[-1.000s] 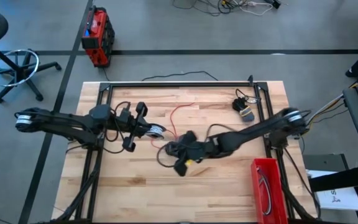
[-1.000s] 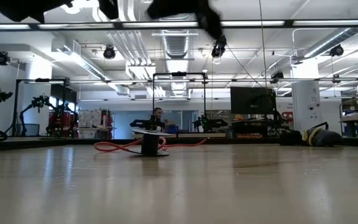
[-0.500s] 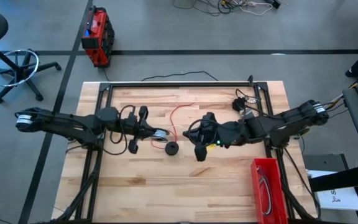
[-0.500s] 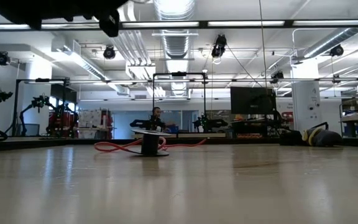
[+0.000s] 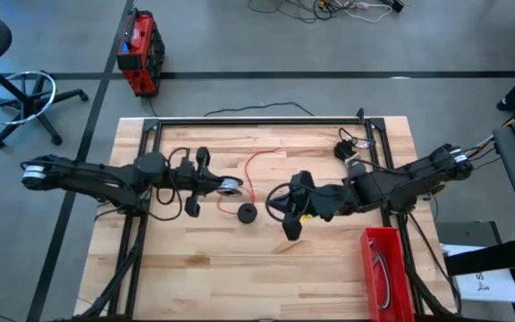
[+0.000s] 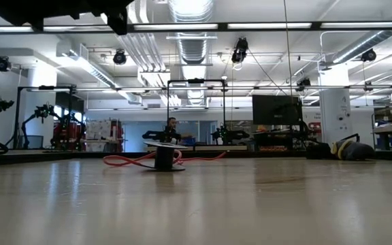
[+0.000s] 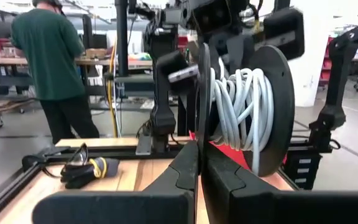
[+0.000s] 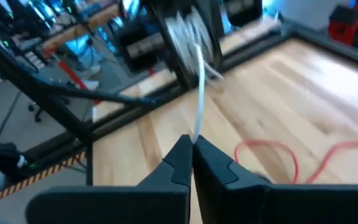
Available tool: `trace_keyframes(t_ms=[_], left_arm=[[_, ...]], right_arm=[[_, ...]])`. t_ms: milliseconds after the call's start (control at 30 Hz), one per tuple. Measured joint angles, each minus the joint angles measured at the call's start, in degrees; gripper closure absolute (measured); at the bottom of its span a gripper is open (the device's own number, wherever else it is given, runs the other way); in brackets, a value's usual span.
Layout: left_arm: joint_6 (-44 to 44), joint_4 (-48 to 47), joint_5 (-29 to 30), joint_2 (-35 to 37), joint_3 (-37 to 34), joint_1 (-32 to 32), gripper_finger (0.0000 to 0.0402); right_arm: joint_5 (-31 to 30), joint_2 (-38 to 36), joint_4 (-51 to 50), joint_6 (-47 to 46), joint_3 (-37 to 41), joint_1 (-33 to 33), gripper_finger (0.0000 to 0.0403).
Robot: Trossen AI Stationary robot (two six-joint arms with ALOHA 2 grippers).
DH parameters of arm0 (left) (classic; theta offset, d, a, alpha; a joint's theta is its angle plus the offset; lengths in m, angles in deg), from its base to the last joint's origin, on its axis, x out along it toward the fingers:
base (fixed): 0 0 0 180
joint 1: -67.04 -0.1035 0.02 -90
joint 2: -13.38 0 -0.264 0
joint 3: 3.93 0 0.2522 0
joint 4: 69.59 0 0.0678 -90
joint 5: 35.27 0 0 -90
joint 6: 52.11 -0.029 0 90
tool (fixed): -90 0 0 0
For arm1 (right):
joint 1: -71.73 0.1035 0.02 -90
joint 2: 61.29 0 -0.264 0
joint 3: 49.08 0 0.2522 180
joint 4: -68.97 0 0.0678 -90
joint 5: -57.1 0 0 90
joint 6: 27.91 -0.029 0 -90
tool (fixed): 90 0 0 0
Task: Coil cords
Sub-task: Coil the white wire onto the spool
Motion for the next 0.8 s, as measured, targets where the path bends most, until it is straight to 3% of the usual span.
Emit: trace_keyframes(t_ms=[233,367,800], left_arm=[[-1.53,-3.61,0.52,-2.19,-0.04,0.0,0.0401],[-1.01,-3.3,4.73,-5.19,-0.09,0.0,0.0402],[10.42,7.45,19.67,-18.6,-0.09,-0.11,0.0402]], right_arm=[[-1.54,0.32,8.88,8.0,-1.45,-0.82,0.0403],[-1.63,2.36,14.0,10.59,-1.62,-2.12,0.0403],[-0.9,14.85,18.32,3.2,-1.57,-6.11,0.0403]])
